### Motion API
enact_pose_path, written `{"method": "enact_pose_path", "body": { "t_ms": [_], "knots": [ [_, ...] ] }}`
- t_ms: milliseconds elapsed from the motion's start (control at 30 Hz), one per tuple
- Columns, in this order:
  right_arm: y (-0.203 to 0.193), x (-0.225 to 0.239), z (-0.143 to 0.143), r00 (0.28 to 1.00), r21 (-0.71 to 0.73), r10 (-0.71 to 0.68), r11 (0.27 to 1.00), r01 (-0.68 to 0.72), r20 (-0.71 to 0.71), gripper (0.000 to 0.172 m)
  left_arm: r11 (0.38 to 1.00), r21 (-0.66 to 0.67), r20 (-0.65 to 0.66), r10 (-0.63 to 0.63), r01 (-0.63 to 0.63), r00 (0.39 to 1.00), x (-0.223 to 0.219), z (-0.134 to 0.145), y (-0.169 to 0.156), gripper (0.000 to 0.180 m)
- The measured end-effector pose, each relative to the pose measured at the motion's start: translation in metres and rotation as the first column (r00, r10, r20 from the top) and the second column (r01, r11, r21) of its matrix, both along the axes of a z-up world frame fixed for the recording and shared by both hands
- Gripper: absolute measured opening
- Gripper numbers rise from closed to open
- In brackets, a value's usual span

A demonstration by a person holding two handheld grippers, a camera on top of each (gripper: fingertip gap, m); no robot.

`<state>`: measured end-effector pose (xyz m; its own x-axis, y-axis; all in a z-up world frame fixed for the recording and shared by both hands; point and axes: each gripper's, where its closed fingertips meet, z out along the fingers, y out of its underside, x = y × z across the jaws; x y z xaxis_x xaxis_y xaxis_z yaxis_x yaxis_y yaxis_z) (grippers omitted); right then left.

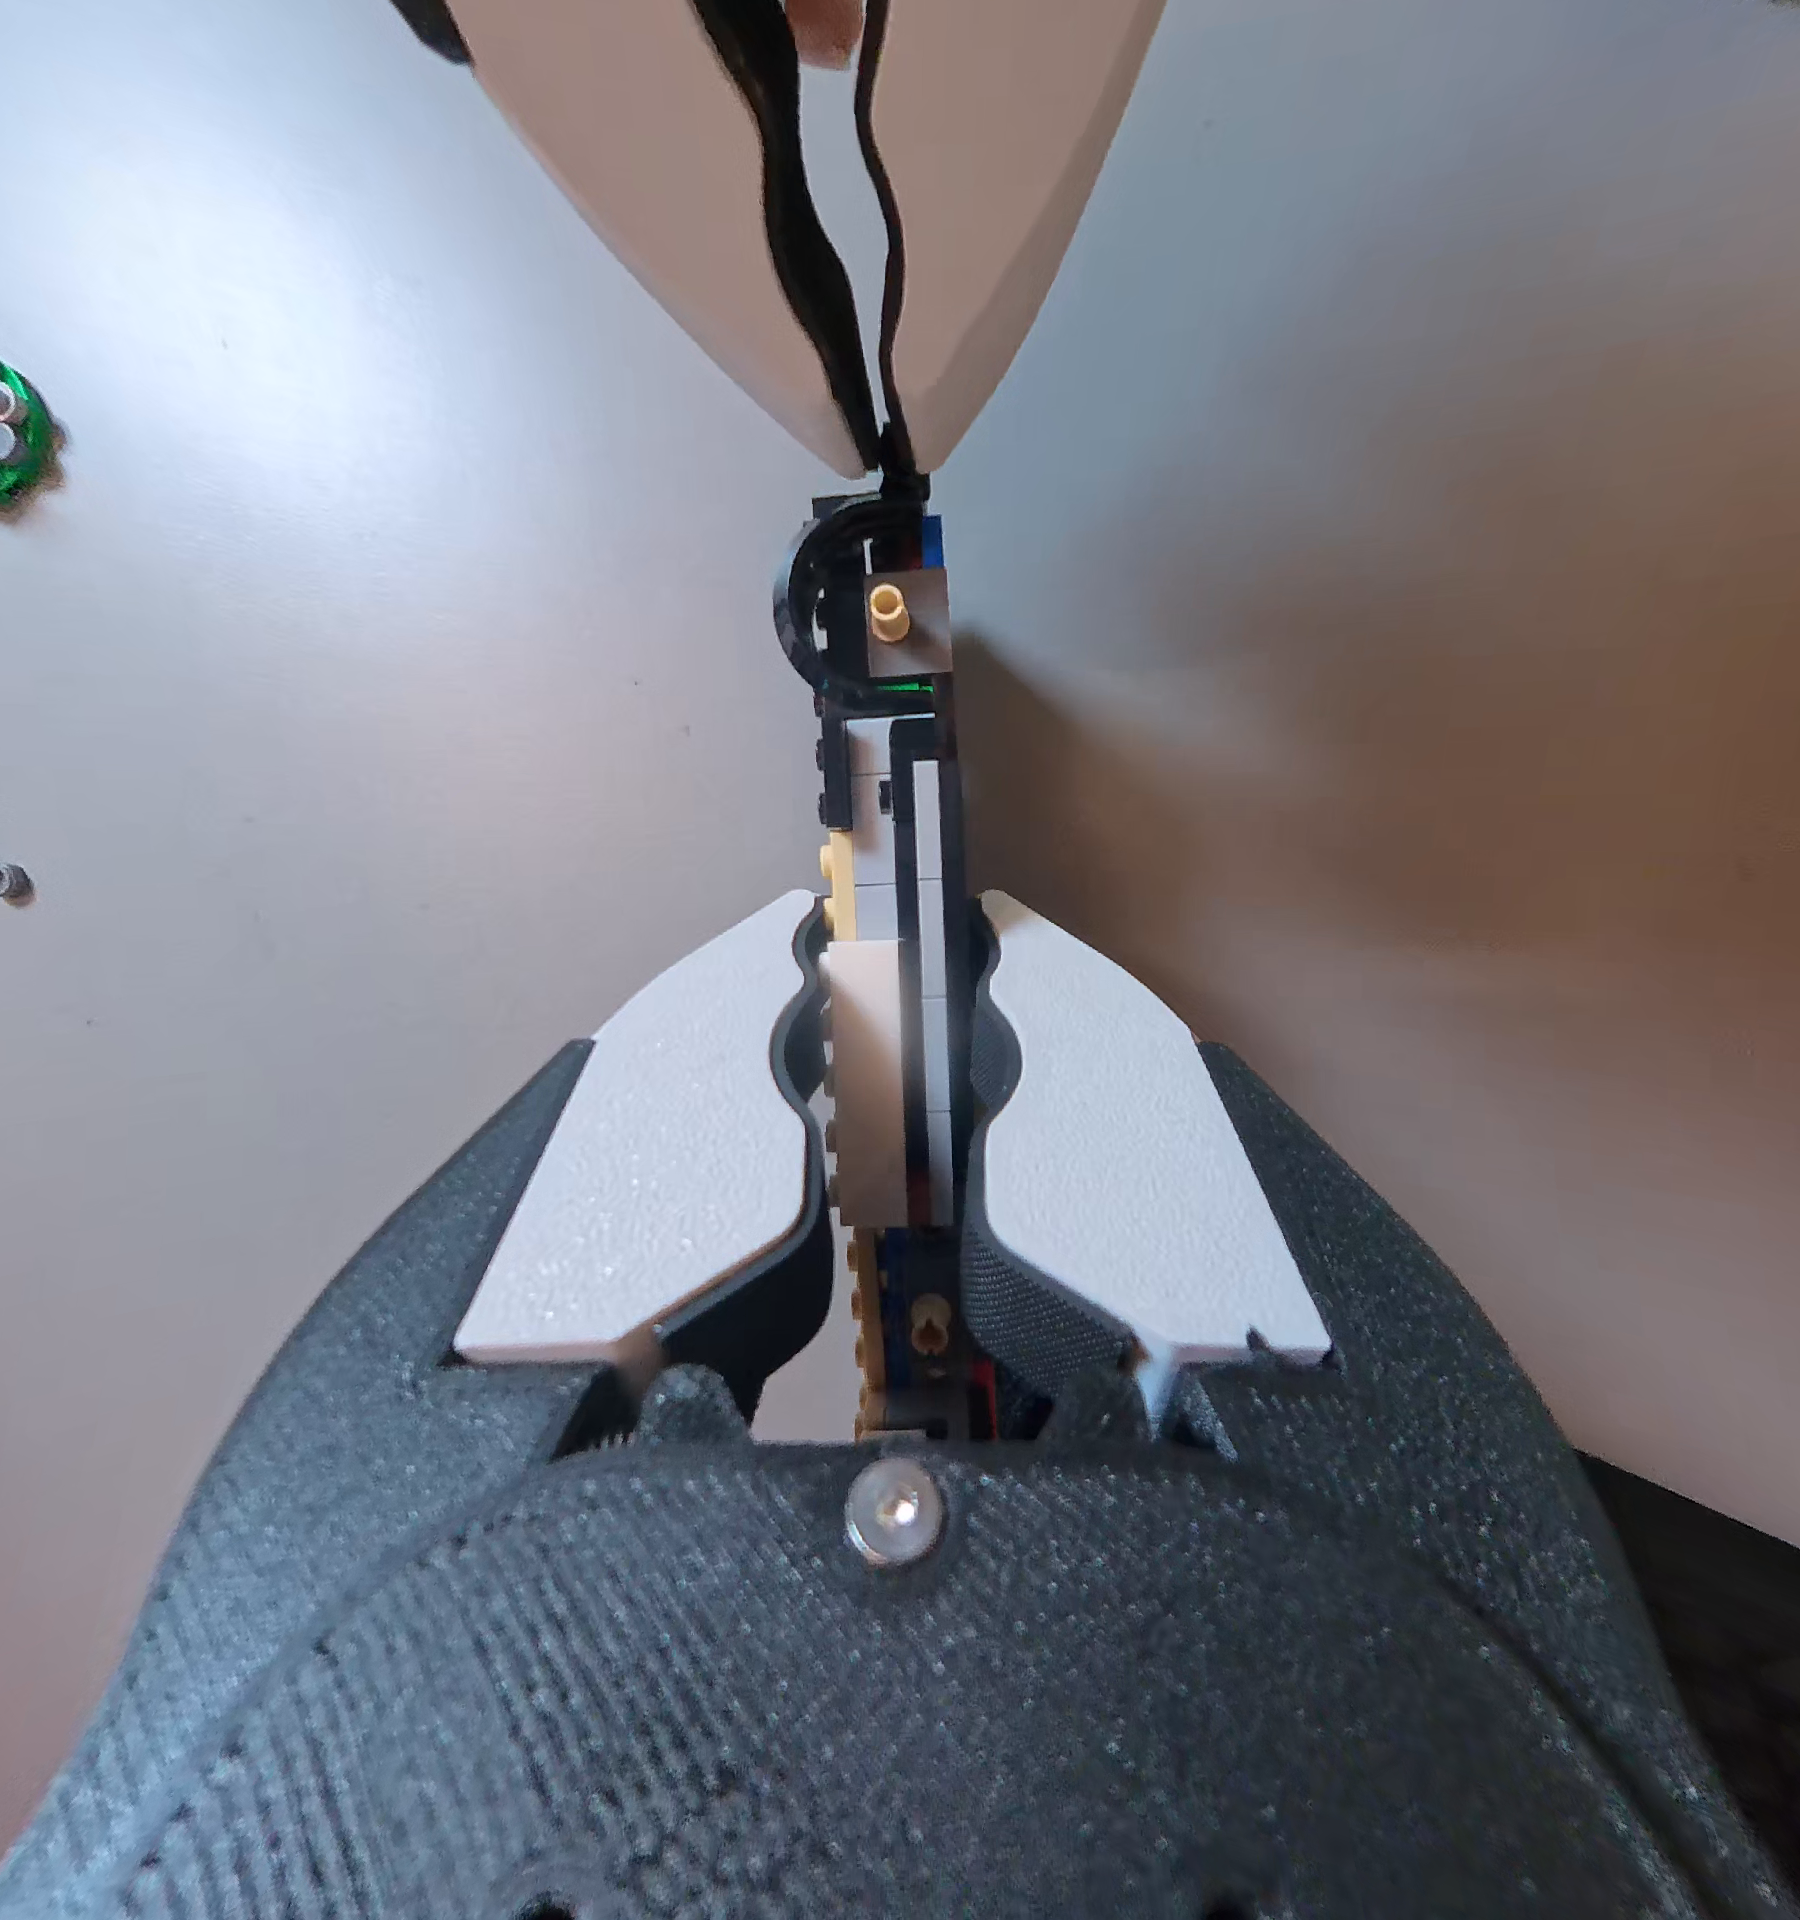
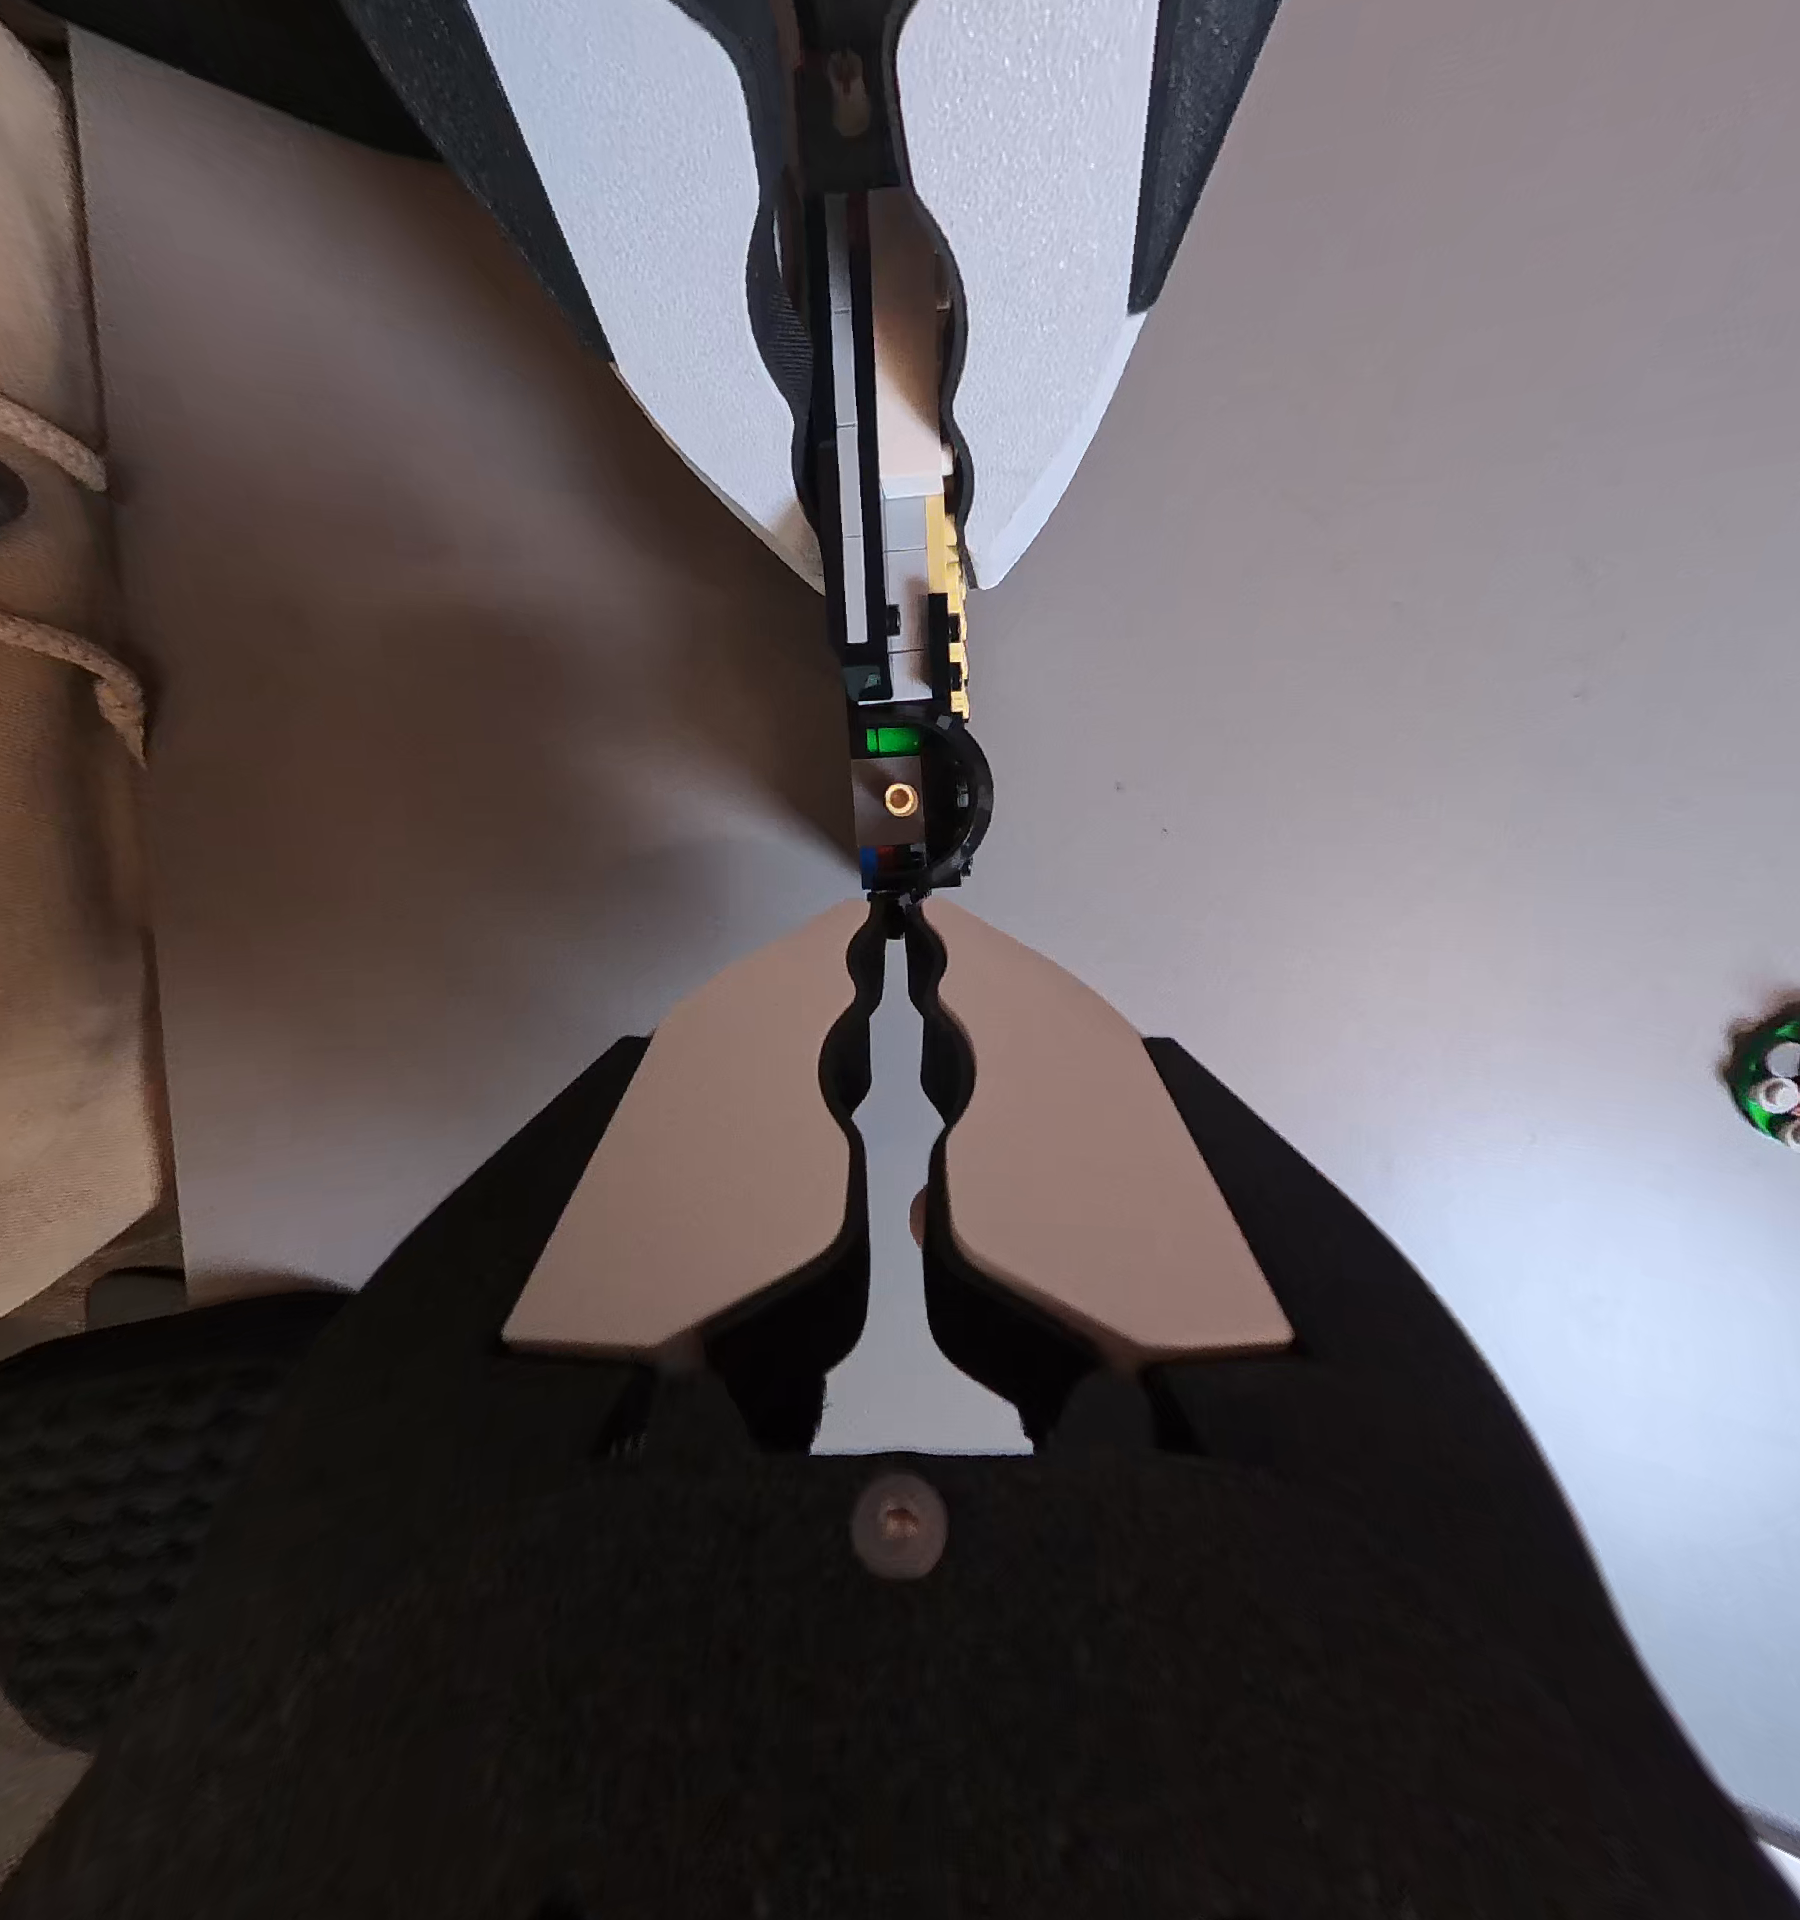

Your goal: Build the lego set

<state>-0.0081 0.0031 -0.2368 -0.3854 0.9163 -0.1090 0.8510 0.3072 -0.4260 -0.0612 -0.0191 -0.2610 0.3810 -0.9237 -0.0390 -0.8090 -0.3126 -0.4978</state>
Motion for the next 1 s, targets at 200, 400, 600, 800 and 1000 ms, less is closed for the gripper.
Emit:
{"method": "enact_pose_path", "body": {
  "t_ms": [200, 400, 600, 800, 1000],
  "knots": [
    [-0.001, 0.001, -0.001, 0.996, 0.034, 0.062, 0.997, -0.064, 0.07, 0.004, 1.0, 0.005, 0.0, -0.008, 0.008, 1.0, 0.0, 0.0, 0.0, 0.025],
    [-0.002, 0.001, -0.003, 0.991, 0.018, 0.085, 0.996, -0.087, 0.102, 0.005, 1.0, 0.005, 0.004, -0.013, 0.012, 1.0, 0.0, 0.0, 0.0, 0.025],
    [-0.002, 0.0, -0.003, 0.992, 0.03, 0.085, 0.996, -0.088, 0.09, 0.005, 1.0, -0.004, 0.007, -0.011, 0.011, 1.0, -0.001, 0.0, -0.001, 0.024],
    [-0.002, 0.002, 0.007, 0.999, -0.011, 0.047, 0.999, -0.047, 0.002, 0.019, 1.0, -0.009, 0.006, -0.012, 0.012, 1.0, -0.002, 0.0, -0.001, 0.024],
    [0.004, 0.018, 0.025, 0.962, -0.088, -0.123, 0.991, 0.105, -0.245, 0.024, 1.0, -0.012, 0.008, -0.013, 0.013, 1.0, -0.002, 0.0, -0.001, 0.024]
  ]
}}
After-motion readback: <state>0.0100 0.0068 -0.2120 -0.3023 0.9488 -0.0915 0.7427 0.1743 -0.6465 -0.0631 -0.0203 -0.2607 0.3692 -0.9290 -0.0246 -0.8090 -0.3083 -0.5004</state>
